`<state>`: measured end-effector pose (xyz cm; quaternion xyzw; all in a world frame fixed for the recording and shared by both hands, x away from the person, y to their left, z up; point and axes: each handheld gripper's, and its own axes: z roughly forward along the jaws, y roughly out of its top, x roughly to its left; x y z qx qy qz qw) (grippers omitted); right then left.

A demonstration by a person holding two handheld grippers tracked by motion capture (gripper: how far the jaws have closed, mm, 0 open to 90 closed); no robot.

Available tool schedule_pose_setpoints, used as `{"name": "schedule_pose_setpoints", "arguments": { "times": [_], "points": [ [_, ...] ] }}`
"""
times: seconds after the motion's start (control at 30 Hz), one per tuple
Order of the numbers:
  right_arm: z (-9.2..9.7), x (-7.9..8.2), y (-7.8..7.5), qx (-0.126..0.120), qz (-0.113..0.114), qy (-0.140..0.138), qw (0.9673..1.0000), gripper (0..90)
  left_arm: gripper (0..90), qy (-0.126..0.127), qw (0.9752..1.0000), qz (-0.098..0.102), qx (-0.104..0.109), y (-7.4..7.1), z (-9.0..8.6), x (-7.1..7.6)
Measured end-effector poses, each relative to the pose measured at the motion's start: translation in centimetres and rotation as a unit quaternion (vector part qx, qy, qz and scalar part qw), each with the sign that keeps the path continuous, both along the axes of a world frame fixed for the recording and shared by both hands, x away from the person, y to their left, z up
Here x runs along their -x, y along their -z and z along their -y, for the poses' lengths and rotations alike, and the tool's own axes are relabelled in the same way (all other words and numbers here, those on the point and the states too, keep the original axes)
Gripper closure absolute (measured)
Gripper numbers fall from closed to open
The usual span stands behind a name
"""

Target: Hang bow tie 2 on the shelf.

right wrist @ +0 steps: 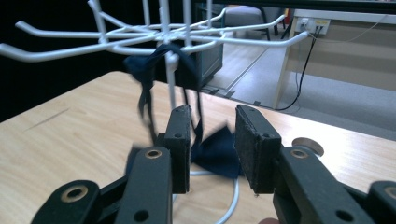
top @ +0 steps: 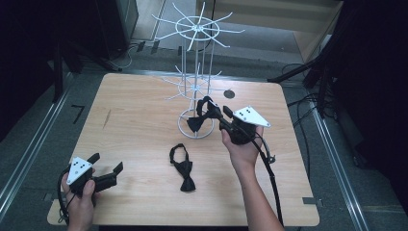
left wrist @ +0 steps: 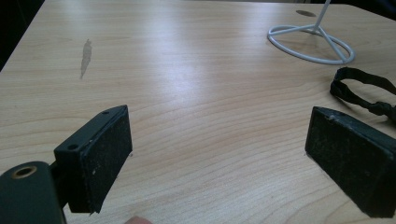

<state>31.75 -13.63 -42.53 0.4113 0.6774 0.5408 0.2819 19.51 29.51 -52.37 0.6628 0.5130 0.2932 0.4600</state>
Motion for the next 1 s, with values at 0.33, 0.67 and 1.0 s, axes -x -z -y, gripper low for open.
{"name": "schedule_pose_setpoints", "arguments": {
  "times": [0.33, 0.67, 1.0],
  "points": [
    [-0.8, 2.2, 0.9, 0.004, -0.003, -0.019, 0.9998, 67.7, 8.0, 0.001, 1.0, 0.0, 0.0, 0.0, 0.0, 0.0],
    [-2.3, 4.3, 2.7, 0.01, -0.019, -0.046, 0.9987, 67.7, 8.0, 0.001, 1.0, -0.002, -0.001, 0.0, 0.0, 0.0],
    [-4.1, 5.1, 5.1, 0.017, -0.048, -0.059, 0.9969, 67.5, 8.0, 0.0, 1.0, -0.002, -0.001, 0.0, 0.0, 0.0]
  ]
}}
